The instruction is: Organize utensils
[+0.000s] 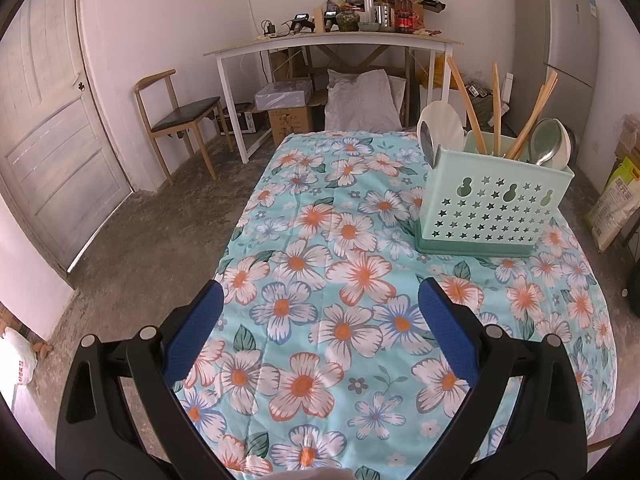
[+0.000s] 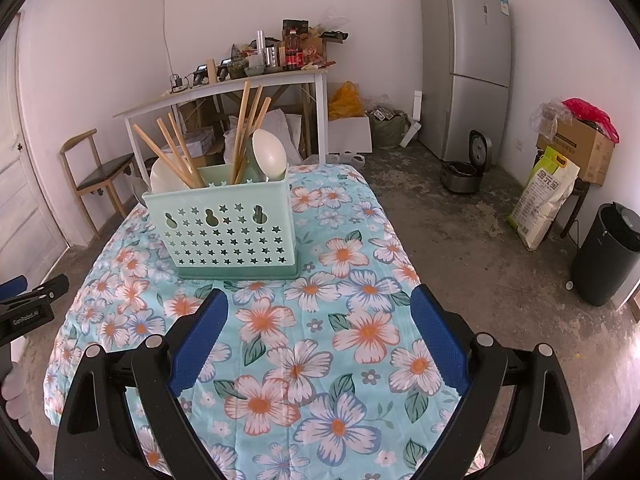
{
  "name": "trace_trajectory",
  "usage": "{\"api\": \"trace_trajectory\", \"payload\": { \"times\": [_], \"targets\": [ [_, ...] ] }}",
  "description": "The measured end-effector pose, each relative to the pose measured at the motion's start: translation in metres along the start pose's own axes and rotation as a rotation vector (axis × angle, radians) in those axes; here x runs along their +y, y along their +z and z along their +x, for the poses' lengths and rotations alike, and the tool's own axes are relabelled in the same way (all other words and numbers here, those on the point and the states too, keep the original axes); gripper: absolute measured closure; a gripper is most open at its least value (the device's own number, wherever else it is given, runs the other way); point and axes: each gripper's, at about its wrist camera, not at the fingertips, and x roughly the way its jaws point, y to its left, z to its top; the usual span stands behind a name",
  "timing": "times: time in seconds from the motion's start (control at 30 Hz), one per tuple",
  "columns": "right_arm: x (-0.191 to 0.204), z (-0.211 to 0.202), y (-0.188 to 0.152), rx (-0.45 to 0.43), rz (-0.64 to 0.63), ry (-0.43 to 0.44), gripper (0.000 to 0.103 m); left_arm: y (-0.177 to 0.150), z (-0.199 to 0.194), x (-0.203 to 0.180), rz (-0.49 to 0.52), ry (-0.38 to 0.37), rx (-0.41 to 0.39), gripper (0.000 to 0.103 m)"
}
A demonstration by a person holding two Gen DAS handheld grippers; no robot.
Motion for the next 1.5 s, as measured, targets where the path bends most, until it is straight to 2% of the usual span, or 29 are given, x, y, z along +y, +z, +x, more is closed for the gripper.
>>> {"api": "trace_trajectory", "payload": {
  "times": [1.5],
  "targets": [
    [0.0016,-0.0017,0.0031,-0.003,0.0,0.004,0.013,0.0004,-0.0008,-0.002,0.0,0.002,0.001,0.009]
  ]
}}
